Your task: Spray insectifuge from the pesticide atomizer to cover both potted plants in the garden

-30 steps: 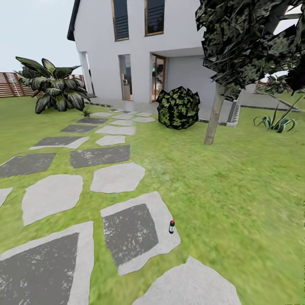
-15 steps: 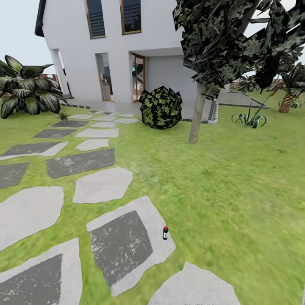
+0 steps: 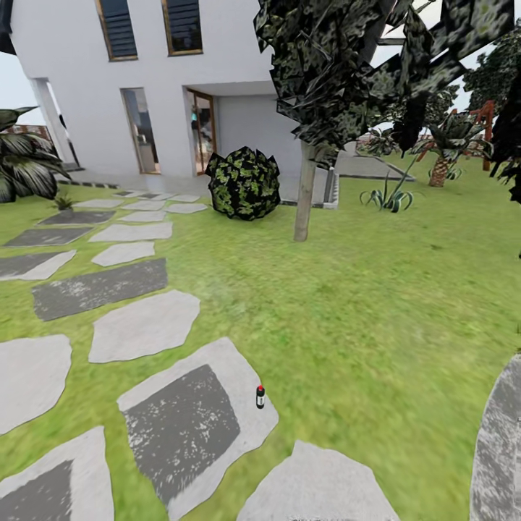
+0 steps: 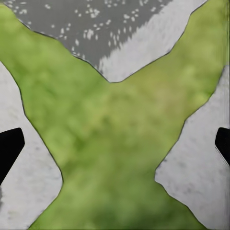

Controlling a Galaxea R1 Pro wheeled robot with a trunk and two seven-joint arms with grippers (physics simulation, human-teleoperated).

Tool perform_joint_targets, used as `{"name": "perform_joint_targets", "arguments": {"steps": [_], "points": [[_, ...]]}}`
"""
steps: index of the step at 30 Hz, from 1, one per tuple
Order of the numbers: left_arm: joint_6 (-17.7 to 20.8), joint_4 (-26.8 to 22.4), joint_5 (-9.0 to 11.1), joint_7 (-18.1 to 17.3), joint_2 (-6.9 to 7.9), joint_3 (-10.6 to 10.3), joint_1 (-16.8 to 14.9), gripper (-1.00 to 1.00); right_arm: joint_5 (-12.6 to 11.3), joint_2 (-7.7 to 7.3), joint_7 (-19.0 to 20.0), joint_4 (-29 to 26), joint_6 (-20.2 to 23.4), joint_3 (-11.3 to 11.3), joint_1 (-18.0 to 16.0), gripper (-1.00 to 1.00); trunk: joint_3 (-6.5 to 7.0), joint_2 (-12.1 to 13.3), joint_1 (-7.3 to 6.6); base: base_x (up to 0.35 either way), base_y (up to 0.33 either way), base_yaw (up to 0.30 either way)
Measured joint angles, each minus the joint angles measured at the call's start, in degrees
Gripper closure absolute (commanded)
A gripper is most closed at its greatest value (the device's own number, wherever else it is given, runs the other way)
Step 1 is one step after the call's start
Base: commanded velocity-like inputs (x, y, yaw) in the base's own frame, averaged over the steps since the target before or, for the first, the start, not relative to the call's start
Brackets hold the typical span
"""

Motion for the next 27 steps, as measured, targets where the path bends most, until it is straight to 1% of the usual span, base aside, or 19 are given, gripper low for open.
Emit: {"name": "perform_joint_targets", "arguments": {"steps": [17, 22, 25, 27], "points": [[0.0, -0.02, 0.0, 0.03, 0.0, 0.0, 0.0, -1.0, 0.0, -0.01, 0.02, 0.0, 0.0, 0.0, 0.0, -1.0, 0.0, 0.0, 0.0, 0.0, 0.0, -0.273], [0.05, -0.08, 0.14, 0.1, -0.07, 0.36, -0.03, -1.0, 0.04, 0.0, -0.04, 0.07, 0.06, -0.09, 0.0, -1.0, 0.0, 0.0, 0.0, 0.0, 0.0, -0.273], [0.49, -0.78, 0.44, 0.17, -0.57, 0.52, -0.71, -1.0, -0.03, -0.07, -0.06, -0.1, 0.08, -0.33, -0.01, -1.0, 0.0, 0.0, 0.0, 0.0, 0.0, -0.161], [0.78, -1.5, 0.57, 0.6, -0.98, 0.55, -2.91, -1.0, -0.07, -0.07, -0.09, -0.45, 0.02, -0.38, -0.01, -1.0, 0.01, 0.0, 0.0, 0.0, 0.0, -0.047]]}}
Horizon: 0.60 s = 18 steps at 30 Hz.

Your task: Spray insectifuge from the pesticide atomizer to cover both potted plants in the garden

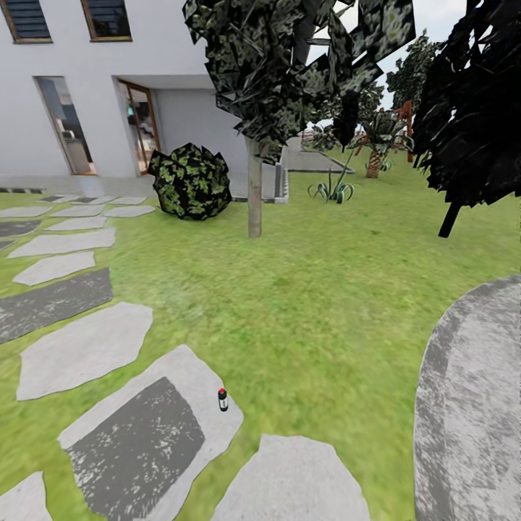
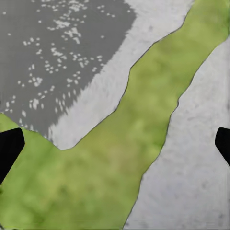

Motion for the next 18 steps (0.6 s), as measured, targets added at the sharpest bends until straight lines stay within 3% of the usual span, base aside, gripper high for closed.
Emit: {"name": "perform_joint_targets", "arguments": {"steps": [6, 10, 15, 18], "points": [[0.39, 0.04, -0.01, 1.17, -0.16, -0.01, -7.91, -1.0, -0.02, -0.01, -0.27, -1.77, -0.06, 0.04, -0.37, -1.0, 0.0, 0.0, 0.0, 0.0, 0.0, -0.013], [1.51, 0.05, 0.08, 1.41, -0.53, -0.06, -11.99, -1.0, 0.06, -0.05, -3.43, -9.63, 0.1, -0.06, -3.17, -1.0, 0.01, 0.0, 0.0, 0.0, 0.0, -0.001], [1.71, 0.03, -0.07, 1.41, -1.12, 0.07, -13.1, -1.0, 0.01, -0.06, -5.64, -12.86, 0.32, -0.1, -8.18, -1.0, 0.0, 0.0, 0.0, 0.0, 0.0, 0.0], [1.39, 0.04, -0.22, 1.31, -1.26, -0.03, -12.93, -1.0, -0.02, -0.04, -5.84, -12.77, 0.31, -0.11, -9.42, -1.0, -0.01, 0.0, 0.0, 0.0, 0.0, 0.0]]}}
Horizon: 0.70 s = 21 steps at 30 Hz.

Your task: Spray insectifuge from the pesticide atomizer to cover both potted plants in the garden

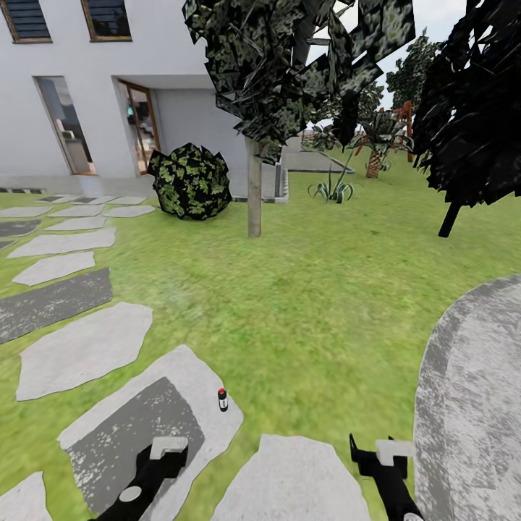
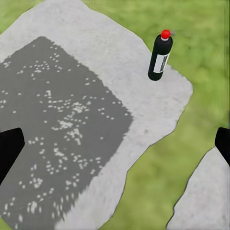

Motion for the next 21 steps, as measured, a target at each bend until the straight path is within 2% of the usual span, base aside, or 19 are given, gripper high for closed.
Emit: {"name": "perform_joint_targets", "arguments": {"steps": [11, 21], "points": [[-0.47, 0.01, -0.08, -0.25, -0.07, -0.18, 0.23, -1.0, 0.06, -0.01, 0.18, 1.68, -0.09, 0.16, -0.45, -1.0, 0.0, 0.0, 0.0, 0.01, 0.009, 0.0], [-0.48, 0.0, -0.03, -0.48, 0.07, -0.32, 0.06, -1.0, 0.01, 0.03, 0.18, 2.04, -0.17, 0.21, -0.45, -1.0, 0.0, 0.0, 0.0, 0.068, 0.269, 0.0]]}}
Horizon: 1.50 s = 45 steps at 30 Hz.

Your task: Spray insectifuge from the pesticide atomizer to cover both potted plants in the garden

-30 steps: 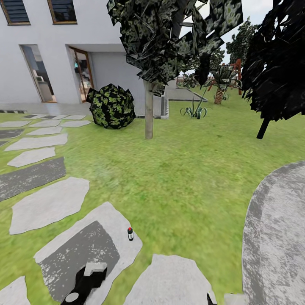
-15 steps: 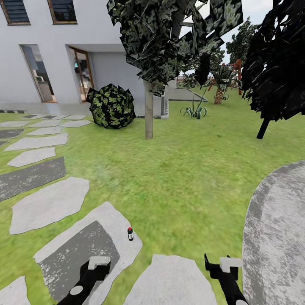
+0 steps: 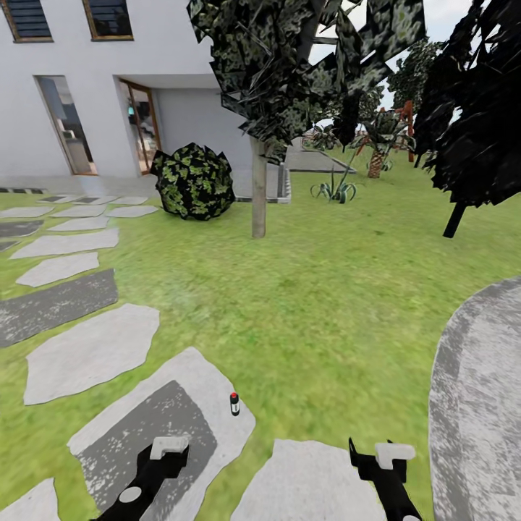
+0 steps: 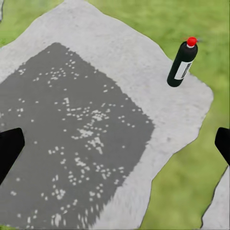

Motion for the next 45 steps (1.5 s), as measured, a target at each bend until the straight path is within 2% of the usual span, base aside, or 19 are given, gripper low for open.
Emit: {"name": "perform_joint_targets", "arguments": {"steps": [6, 24, 45], "points": [[-0.01, -0.06, 0.0, -0.1, -0.01, -0.09, -0.07, -1.0, -0.01, 0.0, -0.07, 0.05, -0.01, -0.01, 0.02, -1.0, 0.04, 0.0, 0.0, 0.002, 0.306, -0.153], [-0.01, -0.11, 0.0, -0.14, -0.01, -0.11, -0.29, -1.0, -0.02, -0.01, -0.02, -0.04, 0.0, -0.02, 0.02, -1.0, 0.04, 0.0, 0.01, -0.08, 0.286, -0.295], [-0.03, -0.39, -0.08, -0.09, -0.01, -0.11, -0.38, -1.0, -0.01, 0.09, -0.09, 0.03, 0.02, 0.02, -0.01, -1.0, 0.04, 0.0, 0.0, -0.007, 0.02, -0.299]]}}
